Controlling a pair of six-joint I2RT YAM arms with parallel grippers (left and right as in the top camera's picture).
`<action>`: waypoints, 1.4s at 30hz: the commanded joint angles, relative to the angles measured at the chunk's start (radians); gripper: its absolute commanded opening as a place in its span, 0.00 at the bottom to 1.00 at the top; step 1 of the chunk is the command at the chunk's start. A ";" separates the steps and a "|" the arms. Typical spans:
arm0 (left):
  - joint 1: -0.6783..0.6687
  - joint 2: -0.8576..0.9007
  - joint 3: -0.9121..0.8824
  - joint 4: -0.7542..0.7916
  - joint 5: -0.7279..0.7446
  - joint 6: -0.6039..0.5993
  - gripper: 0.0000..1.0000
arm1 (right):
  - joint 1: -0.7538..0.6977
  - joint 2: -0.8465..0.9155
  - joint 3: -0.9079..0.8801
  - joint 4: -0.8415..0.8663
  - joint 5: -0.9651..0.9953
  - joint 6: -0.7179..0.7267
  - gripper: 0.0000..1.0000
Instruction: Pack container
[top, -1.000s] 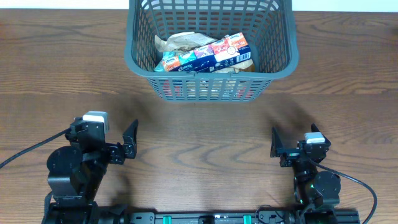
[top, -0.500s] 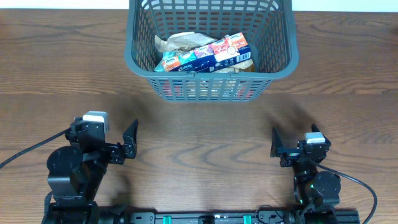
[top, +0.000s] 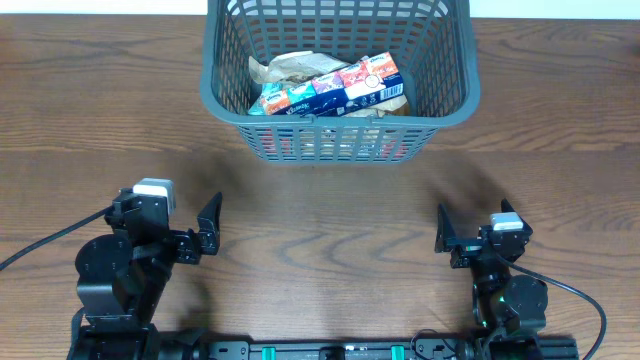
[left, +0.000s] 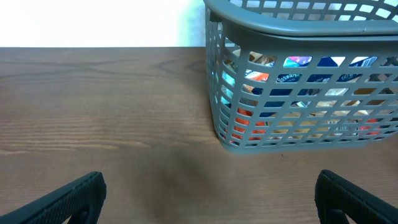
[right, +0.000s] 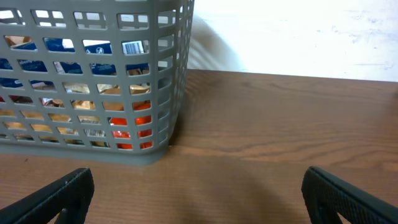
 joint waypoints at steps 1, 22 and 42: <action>0.003 -0.008 0.000 -0.008 0.013 0.006 0.99 | 0.016 -0.006 -0.005 0.002 0.010 0.014 0.99; 0.003 -0.286 -0.380 0.363 -0.047 0.006 0.99 | 0.016 -0.006 -0.005 0.002 0.010 0.014 0.99; 0.002 -0.427 -0.605 0.676 -0.250 0.025 0.99 | 0.016 -0.006 -0.005 0.002 0.010 0.014 0.99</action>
